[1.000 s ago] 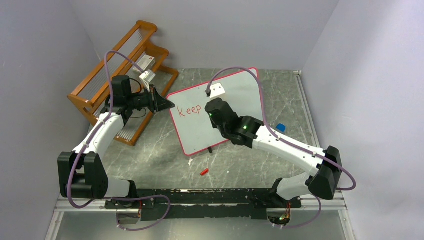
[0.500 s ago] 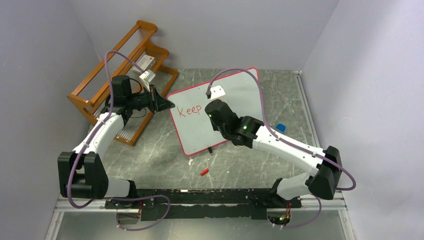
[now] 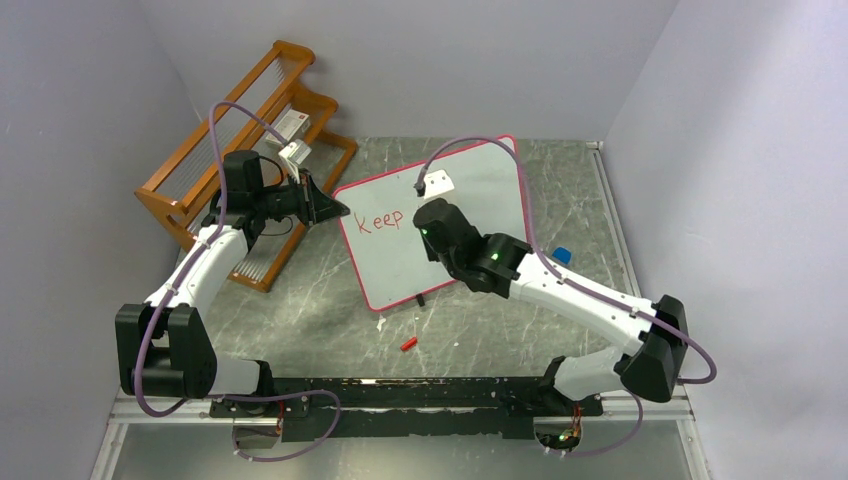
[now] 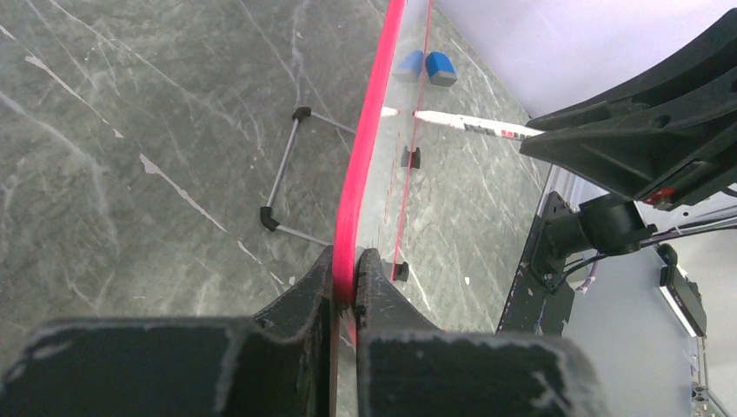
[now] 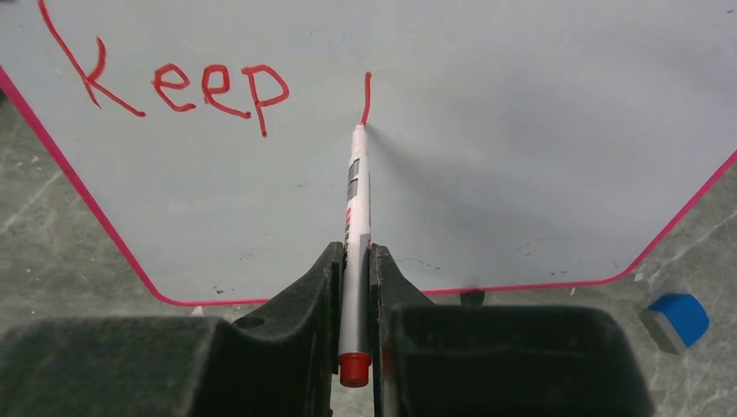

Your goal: Write a sentence on the whiteboard

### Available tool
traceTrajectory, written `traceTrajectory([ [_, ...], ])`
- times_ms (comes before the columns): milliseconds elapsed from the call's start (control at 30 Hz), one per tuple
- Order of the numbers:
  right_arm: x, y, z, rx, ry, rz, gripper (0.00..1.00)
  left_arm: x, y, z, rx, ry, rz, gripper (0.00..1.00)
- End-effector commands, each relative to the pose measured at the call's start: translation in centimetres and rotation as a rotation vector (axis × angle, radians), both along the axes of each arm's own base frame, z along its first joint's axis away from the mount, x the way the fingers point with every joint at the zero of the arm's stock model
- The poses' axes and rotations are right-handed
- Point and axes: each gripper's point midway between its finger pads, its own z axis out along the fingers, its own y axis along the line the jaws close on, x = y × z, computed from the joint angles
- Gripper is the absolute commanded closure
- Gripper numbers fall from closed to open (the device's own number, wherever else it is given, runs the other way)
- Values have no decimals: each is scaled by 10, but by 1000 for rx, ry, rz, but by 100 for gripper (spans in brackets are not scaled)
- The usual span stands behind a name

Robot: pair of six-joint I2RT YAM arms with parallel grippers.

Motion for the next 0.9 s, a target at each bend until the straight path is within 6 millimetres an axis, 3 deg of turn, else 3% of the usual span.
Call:
traceTrajectory([
  [0, 7, -4, 30, 71, -90, -22, 100, 4, 2, -33, 101, 9, 20, 95],
  [867, 25, 3, 23, 45, -117, -43, 100, 4, 2, -32, 99, 9, 17, 95],
])
